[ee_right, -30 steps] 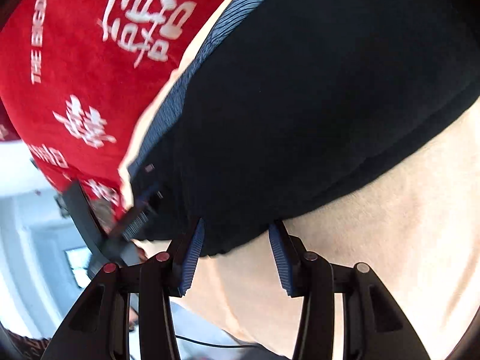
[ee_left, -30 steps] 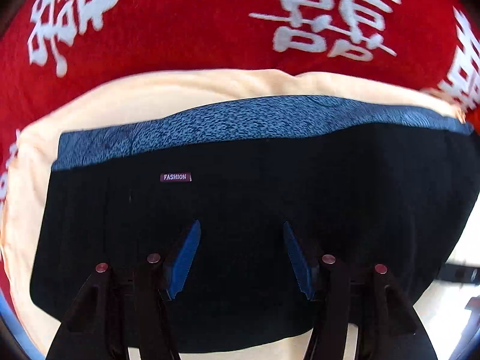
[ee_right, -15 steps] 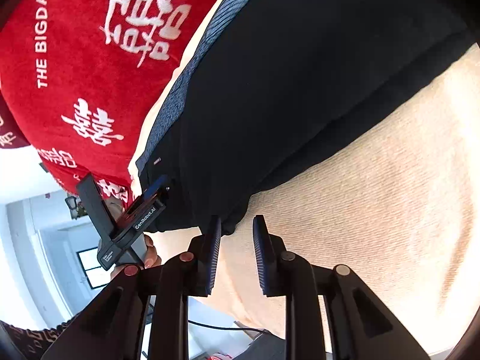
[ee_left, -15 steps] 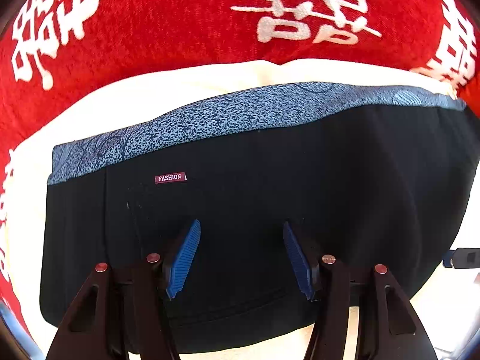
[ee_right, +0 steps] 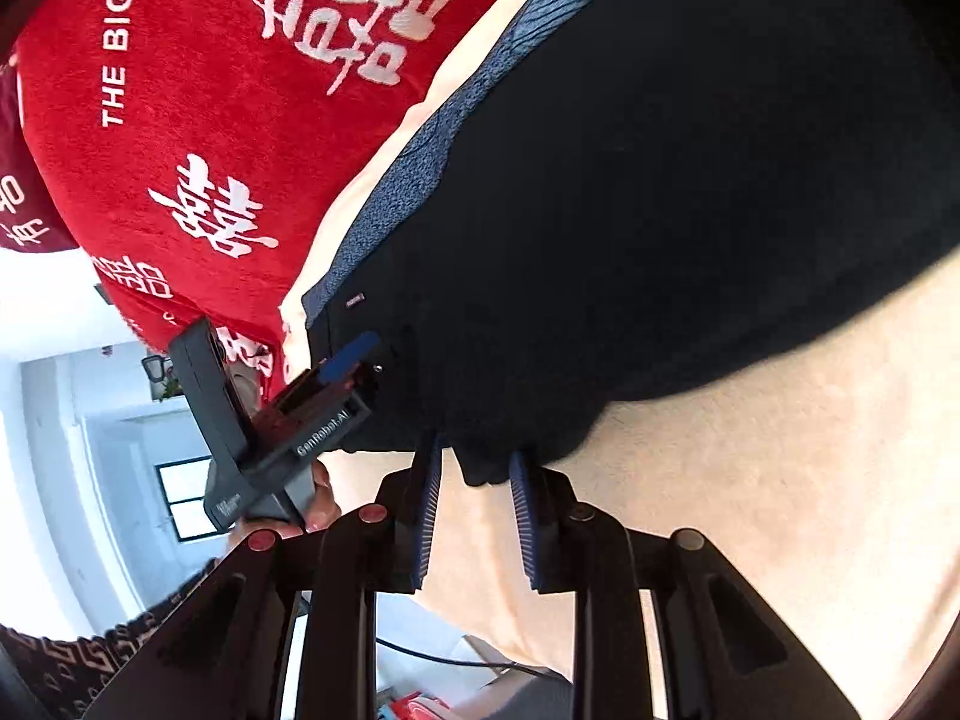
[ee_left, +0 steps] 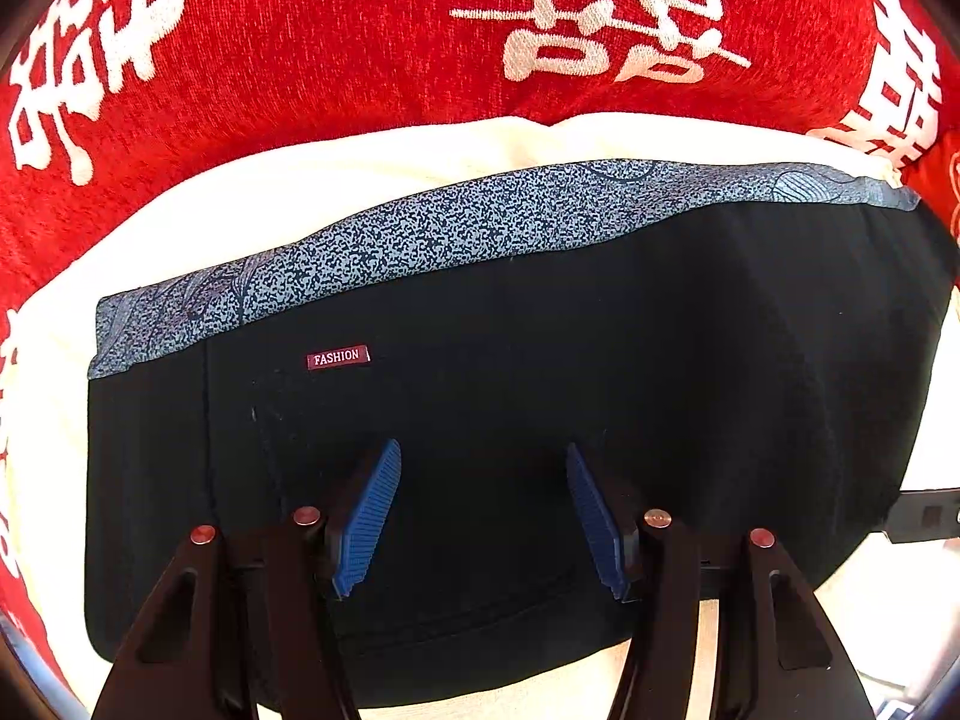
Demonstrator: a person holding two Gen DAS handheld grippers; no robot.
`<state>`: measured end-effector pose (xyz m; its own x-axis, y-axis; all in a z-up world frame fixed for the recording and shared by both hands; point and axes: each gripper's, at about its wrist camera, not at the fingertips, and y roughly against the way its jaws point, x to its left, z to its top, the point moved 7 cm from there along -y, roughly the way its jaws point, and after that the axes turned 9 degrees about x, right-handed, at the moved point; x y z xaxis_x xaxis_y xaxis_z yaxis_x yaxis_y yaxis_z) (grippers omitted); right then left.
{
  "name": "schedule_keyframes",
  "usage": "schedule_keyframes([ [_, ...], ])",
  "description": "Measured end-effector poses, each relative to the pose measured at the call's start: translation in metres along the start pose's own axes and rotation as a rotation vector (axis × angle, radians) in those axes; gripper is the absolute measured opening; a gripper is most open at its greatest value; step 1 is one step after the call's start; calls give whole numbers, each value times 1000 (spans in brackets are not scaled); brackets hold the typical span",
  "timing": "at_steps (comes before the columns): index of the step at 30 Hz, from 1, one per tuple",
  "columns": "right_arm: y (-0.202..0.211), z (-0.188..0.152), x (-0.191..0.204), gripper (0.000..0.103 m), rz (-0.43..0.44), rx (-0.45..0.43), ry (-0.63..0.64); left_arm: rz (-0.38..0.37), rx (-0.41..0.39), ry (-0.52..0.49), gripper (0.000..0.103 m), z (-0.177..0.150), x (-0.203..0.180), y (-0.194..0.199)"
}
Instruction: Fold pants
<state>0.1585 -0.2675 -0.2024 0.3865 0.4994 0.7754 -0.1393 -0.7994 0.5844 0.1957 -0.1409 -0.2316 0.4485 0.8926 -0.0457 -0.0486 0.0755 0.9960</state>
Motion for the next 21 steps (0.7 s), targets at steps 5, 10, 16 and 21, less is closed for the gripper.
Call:
schedule_keyframes([
  [5,-2,6,-14,28,71,-26,-75,44,5,-6,59,0,-3,0],
  [10,-5,13,-4,10,28,-15,-27,-40,-5,13,59,10,-34,19],
  [16,-11,-7,-25,7,-146,-17,-50,19,76,-189,63,-13,-84,-9],
  [21,26,-15,-36,25,-69,-35,-65,30,85,-140,70,-18,-67,-2],
])
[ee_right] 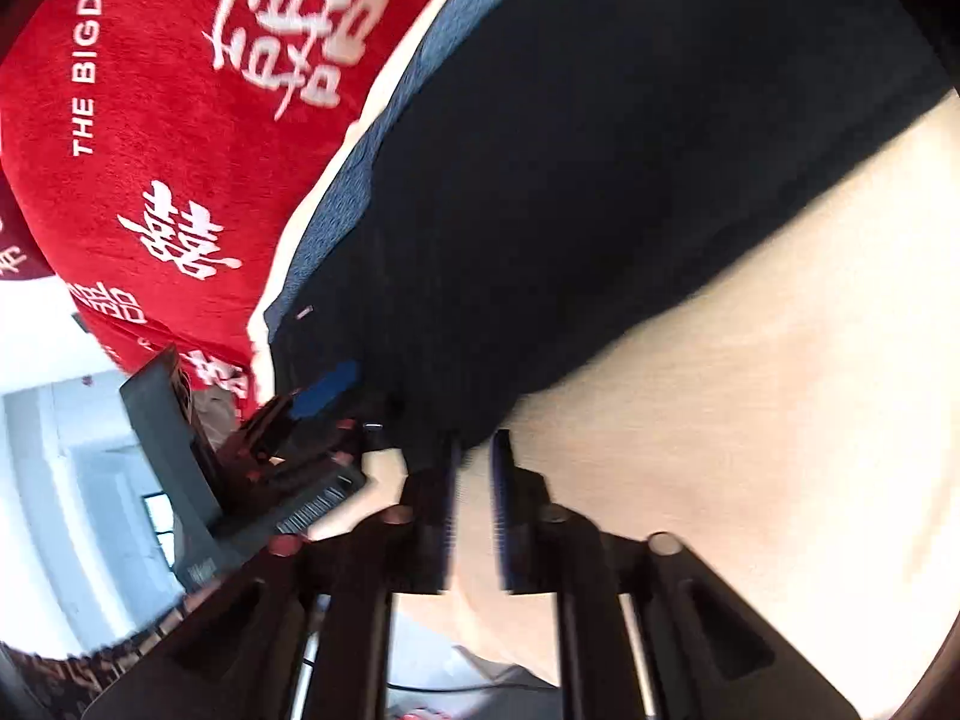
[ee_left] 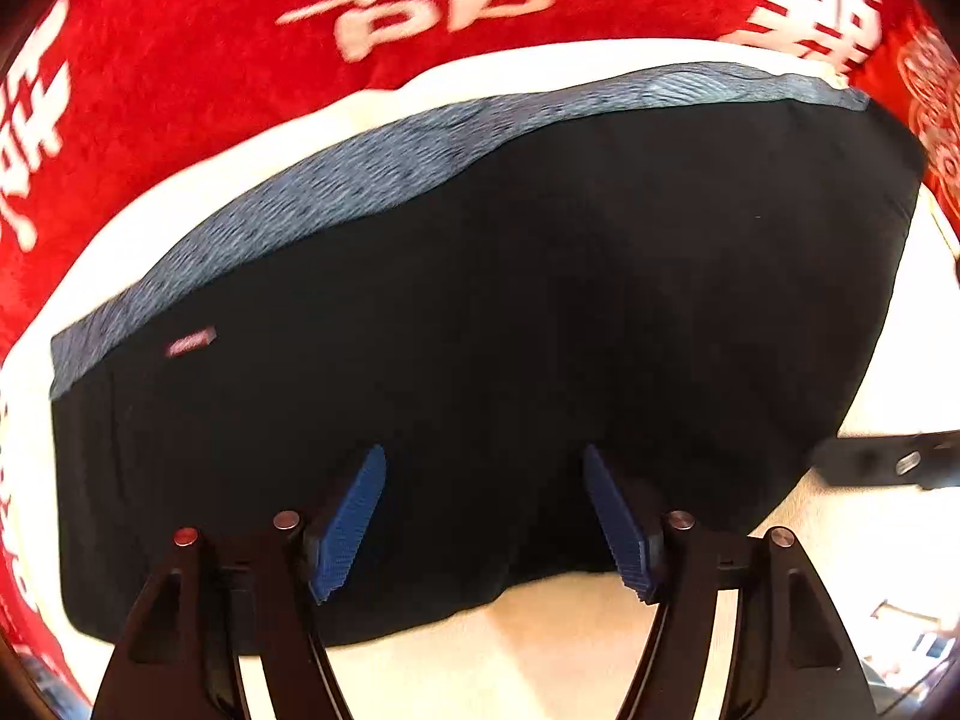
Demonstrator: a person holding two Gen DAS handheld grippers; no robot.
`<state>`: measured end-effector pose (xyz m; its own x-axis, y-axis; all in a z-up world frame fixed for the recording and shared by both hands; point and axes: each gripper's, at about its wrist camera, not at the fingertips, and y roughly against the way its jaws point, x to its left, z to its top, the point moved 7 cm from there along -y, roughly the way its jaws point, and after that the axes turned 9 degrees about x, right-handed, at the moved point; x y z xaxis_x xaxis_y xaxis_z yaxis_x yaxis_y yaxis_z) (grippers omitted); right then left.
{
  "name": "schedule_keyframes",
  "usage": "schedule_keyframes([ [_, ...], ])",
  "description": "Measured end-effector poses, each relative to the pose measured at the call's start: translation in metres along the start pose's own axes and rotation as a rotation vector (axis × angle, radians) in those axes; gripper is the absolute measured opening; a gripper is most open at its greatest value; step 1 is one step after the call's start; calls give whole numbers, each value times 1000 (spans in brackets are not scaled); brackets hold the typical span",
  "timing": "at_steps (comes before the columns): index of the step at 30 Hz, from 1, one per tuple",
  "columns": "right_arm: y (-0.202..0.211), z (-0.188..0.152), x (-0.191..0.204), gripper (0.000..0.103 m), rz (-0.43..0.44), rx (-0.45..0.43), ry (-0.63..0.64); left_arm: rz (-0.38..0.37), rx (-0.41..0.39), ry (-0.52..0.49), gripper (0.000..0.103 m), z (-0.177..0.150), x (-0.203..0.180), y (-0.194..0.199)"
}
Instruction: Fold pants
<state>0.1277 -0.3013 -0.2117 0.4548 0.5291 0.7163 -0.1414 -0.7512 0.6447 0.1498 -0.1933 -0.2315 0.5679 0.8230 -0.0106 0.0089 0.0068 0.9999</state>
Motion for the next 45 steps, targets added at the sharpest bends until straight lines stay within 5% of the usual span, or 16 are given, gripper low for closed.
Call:
schedule_keyframes([
  [2,37,7,-21,54,-17,-90,-42,-1,2,18,70,0,7,5],
  [8,93,40,-83,54,72,-257,-233,-80,-42,103,70,29,-9,15],
  [9,93,45,-87,50,109,-257,-261,-67,-33,110,70,33,-14,10],
  [10,93,49,-91,24,142,-252,-294,-41,-18,113,71,34,-18,1],
  [11,97,56,-91,14,153,-237,-311,-32,-28,121,73,35,-18,-1],
  [13,112,64,-73,14,153,-247,-236,-36,-32,151,77,34,-14,0],
  [16,124,62,-56,14,-9,-243,-66,-38,-24,148,80,28,-9,-2],
  [18,114,57,-86,15,-194,-187,-102,-9,-41,129,85,29,-5,-6],
  [20,126,48,-103,29,-99,-220,-198,7,-12,130,85,26,-9,-6],
  [22,148,41,-108,34,-148,-252,-227,23,21,137,84,36,-10,3],
  [25,184,47,-93,34,-145,-302,-145,-23,-57,148,84,70,-13,30],
  [31,184,139,-52,34,-283,-279,108,-9,-118,170,84,163,-40,19],
  [34,158,174,-57,34,-368,-220,205,-3,-71,239,84,189,-51,-11],
  [37,154,200,-67,25,-412,-217,249,14,-124,286,85,198,-52,-15],
  [45,261,244,-155,20,-584,-448,37,28,-124,279,97,198,-41,-19],
])
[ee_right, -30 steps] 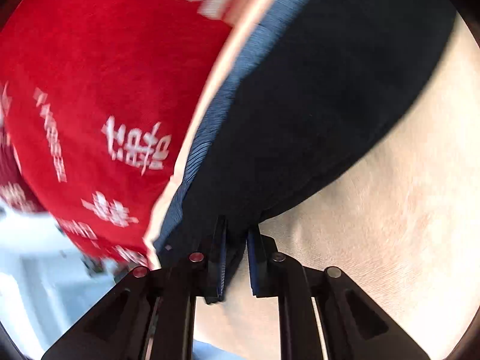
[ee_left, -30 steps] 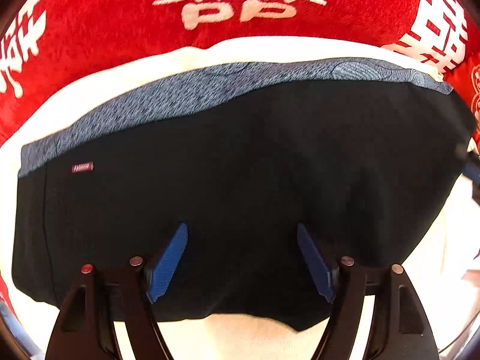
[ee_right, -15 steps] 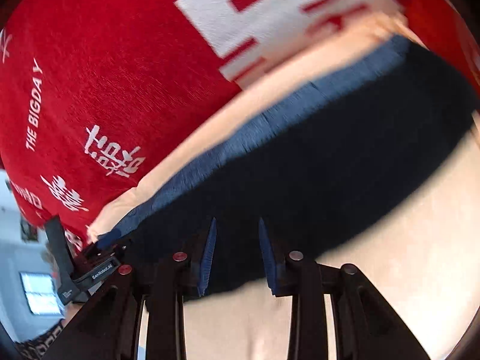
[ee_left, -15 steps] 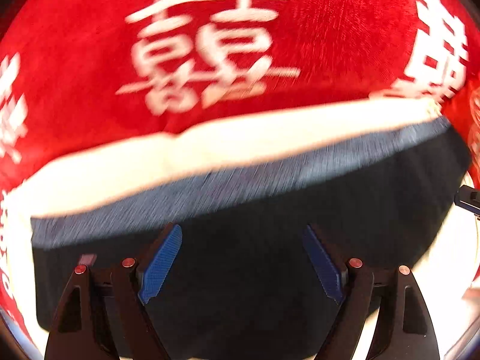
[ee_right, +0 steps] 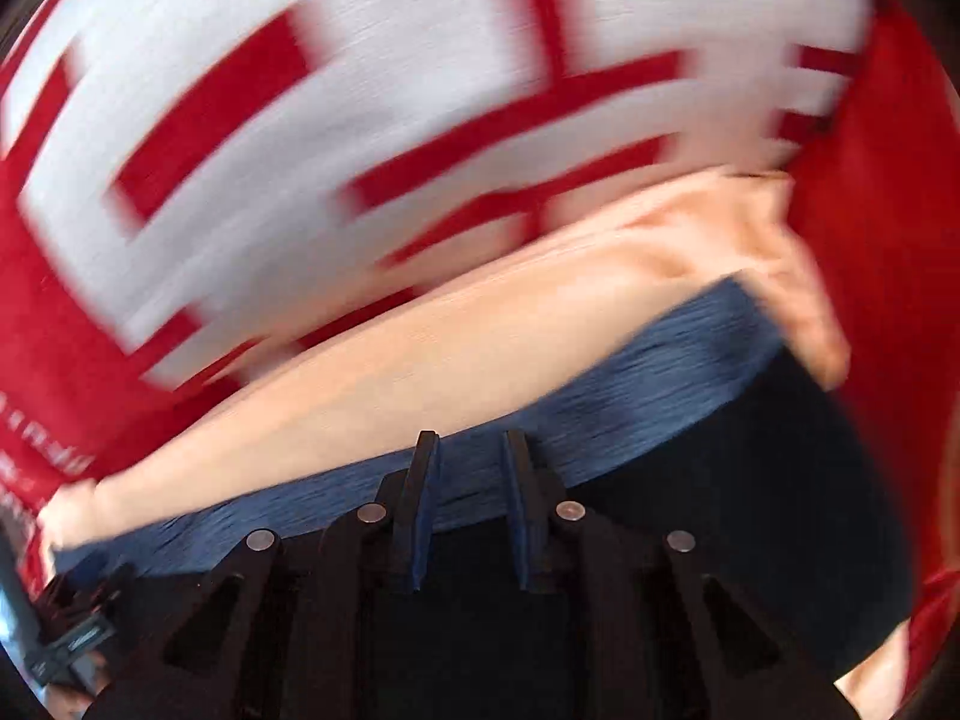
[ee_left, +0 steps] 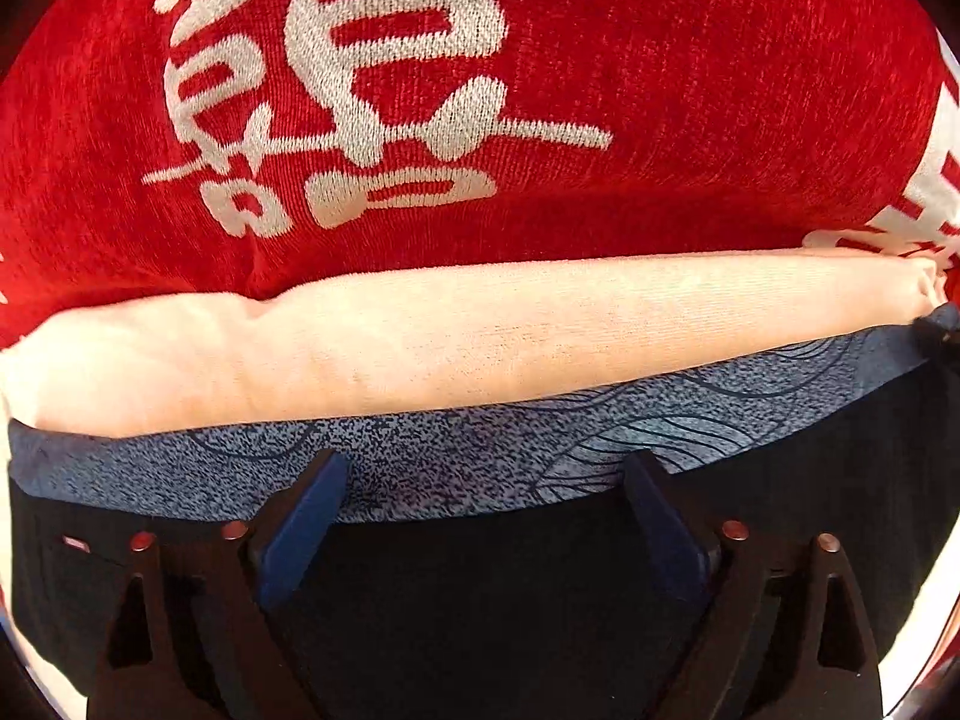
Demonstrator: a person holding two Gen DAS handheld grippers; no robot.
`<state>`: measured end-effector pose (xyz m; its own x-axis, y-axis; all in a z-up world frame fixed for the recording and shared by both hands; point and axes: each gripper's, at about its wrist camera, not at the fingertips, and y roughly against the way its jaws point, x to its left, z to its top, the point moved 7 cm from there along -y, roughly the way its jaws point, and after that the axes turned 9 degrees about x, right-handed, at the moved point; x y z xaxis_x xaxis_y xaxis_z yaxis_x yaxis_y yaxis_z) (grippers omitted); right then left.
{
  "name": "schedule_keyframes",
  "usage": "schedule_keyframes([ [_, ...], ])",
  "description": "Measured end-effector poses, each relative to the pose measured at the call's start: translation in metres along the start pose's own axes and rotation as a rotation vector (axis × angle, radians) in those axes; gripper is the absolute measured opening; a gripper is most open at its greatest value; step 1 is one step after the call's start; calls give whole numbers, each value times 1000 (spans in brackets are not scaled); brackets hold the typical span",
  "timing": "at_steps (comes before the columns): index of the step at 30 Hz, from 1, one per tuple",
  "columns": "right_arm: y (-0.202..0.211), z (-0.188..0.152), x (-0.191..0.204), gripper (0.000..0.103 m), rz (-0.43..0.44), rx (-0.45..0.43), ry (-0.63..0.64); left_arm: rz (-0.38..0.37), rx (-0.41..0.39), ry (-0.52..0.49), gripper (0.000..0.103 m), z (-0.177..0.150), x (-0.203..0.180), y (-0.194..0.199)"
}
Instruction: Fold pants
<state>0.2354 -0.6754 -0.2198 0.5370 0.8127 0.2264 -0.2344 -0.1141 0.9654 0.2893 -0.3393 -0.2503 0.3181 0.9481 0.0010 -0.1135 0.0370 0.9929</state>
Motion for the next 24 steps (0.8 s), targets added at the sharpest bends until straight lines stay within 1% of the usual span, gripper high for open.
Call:
schedule_keyframes([
  [1,4,3,-13,18,-23,-8,-20,8,2,2,100,3,1,-2],
  [3,21,3,-27,20,-55,-16,-41,11,8,8,101,10,-2,-3],
  [4,29,0,-28,27,-61,-20,-41,18,18,15,101,9,-2,-1],
  [5,42,-8,-30,29,-53,-25,-48,34,27,21,100,7,-2,3],
  [6,51,-15,-31,29,-19,-33,-53,52,37,24,100,10,-3,9],
  [7,63,-28,-32,29,27,-41,-61,51,41,21,100,10,-9,16],
  [8,67,-36,-36,29,36,-39,-61,36,36,18,100,11,-16,22],
  [10,67,-54,-43,29,35,-22,-45,-2,12,-6,100,9,-40,37],
  [11,59,-61,-52,28,7,-1,-35,-15,7,-30,100,4,-56,42],
  [12,54,-64,-73,25,-13,14,-41,-25,9,-63,100,1,-73,43],
  [13,53,-64,-85,17,-4,6,-67,-28,19,-99,100,-3,-91,39],
  [14,59,-68,-89,15,3,-11,-97,-24,36,-126,100,-6,-105,33],
  [15,67,-68,-94,15,0,-29,-123,-13,59,-152,100,-17,-115,25],
  [16,76,-67,-99,19,9,-47,-142,7,78,-163,101,-23,-123,16],
  [17,87,-69,-105,20,31,-64,-162,19,60,-146,101,-25,-124,14],
  [18,94,-70,-108,21,48,-72,-172,13,31,-118,101,-25,-123,16],
  [19,102,-73,-116,27,68,-80,-189,10,33,-101,101,-25,-121,15],
  [20,107,-78,-123,37,91,-81,-213,6,30,-90,101,-24,-120,16],
  [22,104,-93,-131,44,146,-46,-267,16,29,-75,101,-23,-118,16],
  [24,96,-104,-136,44,183,-3,-301,47,17,-78,101,-35,-115,18],
])
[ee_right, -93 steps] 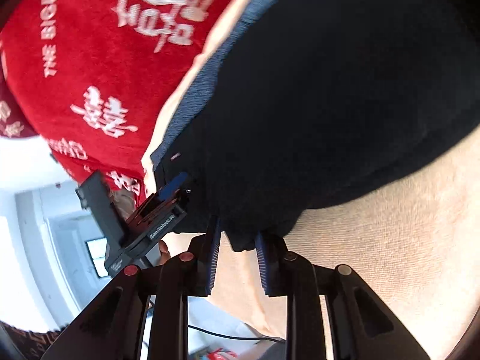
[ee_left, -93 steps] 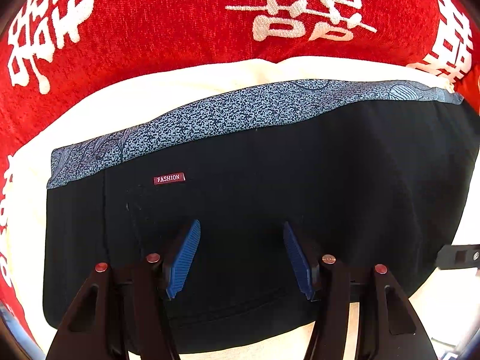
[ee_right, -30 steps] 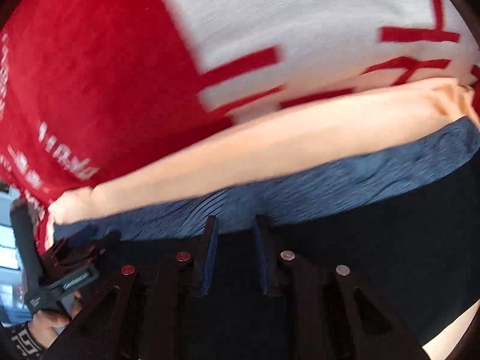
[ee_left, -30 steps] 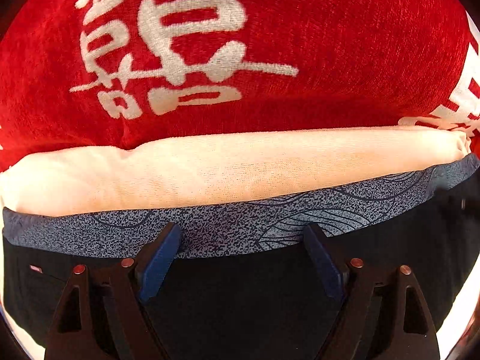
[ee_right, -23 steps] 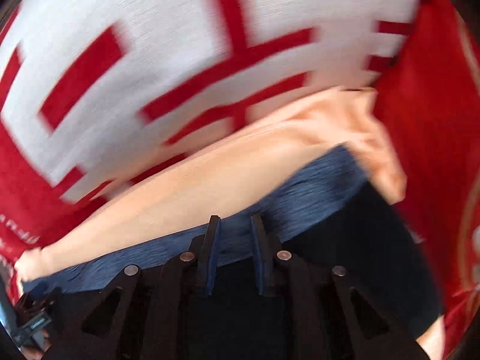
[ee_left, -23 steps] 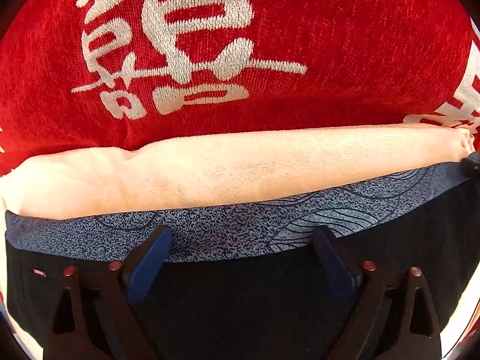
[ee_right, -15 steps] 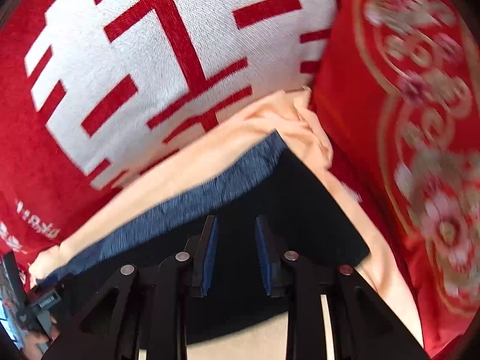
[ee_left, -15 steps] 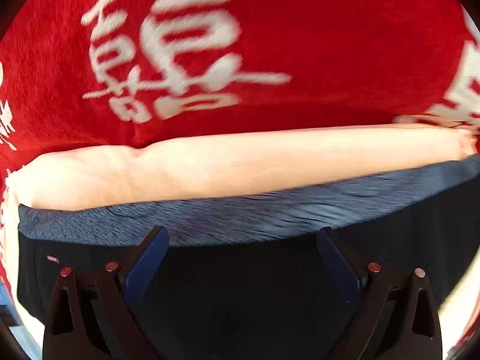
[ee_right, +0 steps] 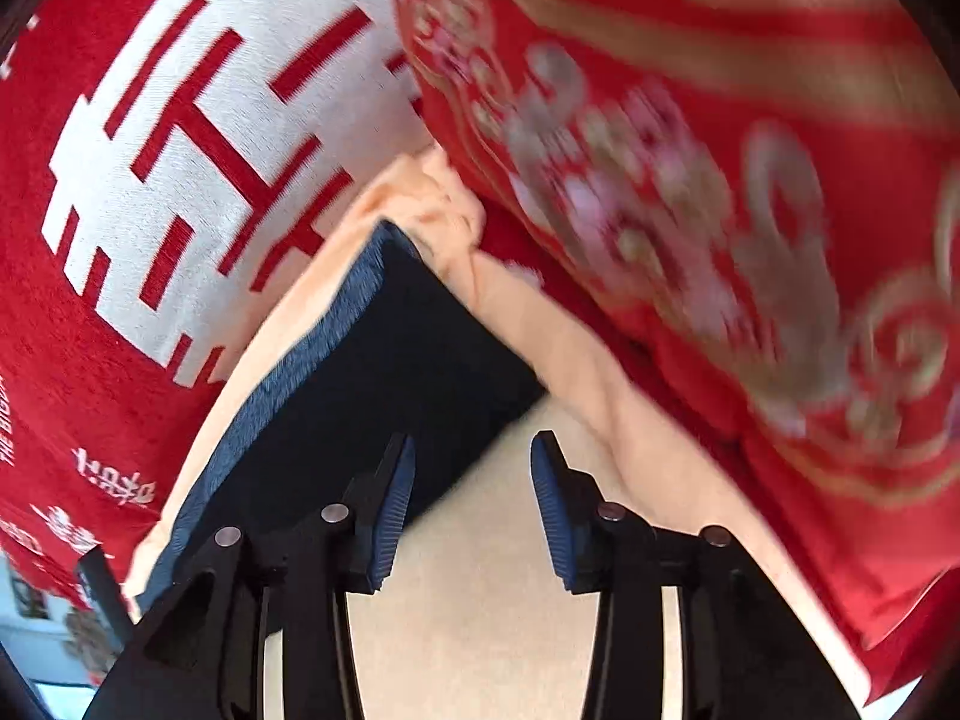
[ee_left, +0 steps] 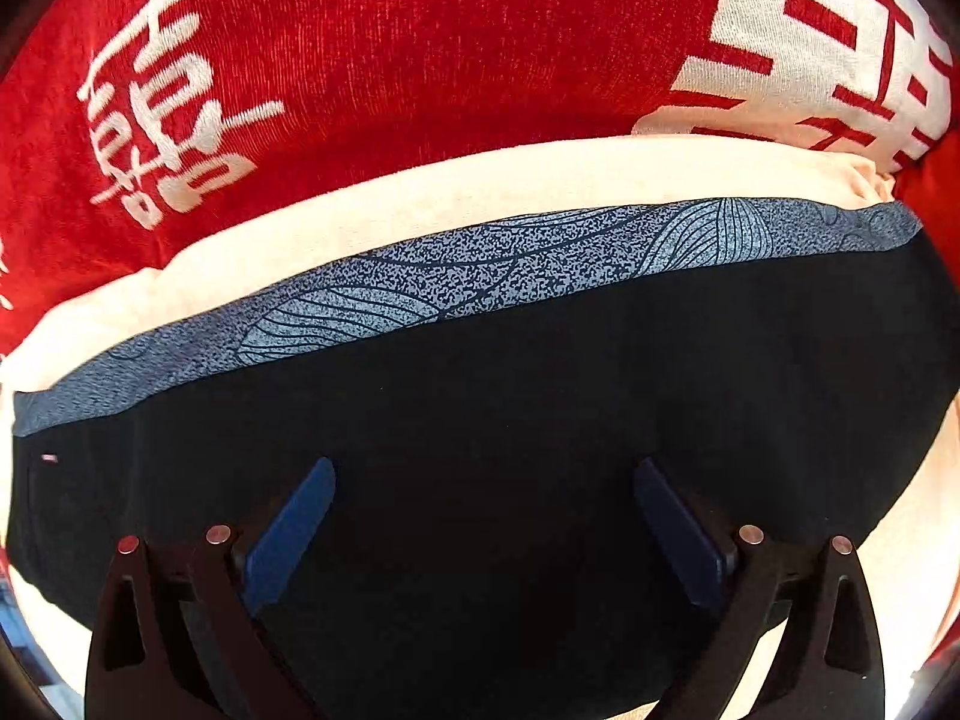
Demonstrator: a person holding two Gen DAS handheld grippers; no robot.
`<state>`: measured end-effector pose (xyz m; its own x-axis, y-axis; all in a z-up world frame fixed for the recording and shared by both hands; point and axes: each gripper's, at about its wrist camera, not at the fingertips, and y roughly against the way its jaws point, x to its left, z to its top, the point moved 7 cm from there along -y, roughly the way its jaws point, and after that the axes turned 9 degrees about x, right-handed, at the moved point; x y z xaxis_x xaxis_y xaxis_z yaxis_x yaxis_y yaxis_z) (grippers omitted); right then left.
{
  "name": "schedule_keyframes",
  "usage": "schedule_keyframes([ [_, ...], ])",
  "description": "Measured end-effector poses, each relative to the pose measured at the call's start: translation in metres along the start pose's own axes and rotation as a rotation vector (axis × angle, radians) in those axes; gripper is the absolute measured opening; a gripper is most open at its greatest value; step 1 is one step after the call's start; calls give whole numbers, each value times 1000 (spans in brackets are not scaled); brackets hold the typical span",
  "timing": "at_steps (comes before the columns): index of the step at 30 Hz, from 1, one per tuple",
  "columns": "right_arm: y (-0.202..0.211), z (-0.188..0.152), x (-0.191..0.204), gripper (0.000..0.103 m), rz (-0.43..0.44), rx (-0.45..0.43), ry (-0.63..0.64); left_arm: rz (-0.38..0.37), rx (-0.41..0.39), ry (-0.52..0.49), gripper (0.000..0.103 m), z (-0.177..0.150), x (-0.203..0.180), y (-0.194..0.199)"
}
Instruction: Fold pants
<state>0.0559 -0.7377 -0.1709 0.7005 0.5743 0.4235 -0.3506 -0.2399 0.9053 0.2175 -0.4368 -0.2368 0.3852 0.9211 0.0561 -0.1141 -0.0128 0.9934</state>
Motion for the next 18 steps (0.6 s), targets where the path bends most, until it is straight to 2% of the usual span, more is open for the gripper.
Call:
schedule_keyframes([
  [4,-2,-5,-3,44,16,5,9,44,5,0,101,0,-3,1],
  [8,-10,19,38,44,54,-22,139,60,9,0,101,-2,-16,2],
  [9,-15,24,42,44,52,-13,150,66,2,-7,102,-1,-17,2],
  [12,-50,23,34,43,24,89,139,62,-3,-2,103,0,-22,1],
  [14,-42,19,32,44,57,72,123,48,14,22,103,-1,-15,-6],
  [16,-37,8,35,44,97,111,131,37,28,43,103,-2,-12,-7],
  [18,-34,-10,35,46,190,171,112,31,24,50,103,-3,-9,-11],
])
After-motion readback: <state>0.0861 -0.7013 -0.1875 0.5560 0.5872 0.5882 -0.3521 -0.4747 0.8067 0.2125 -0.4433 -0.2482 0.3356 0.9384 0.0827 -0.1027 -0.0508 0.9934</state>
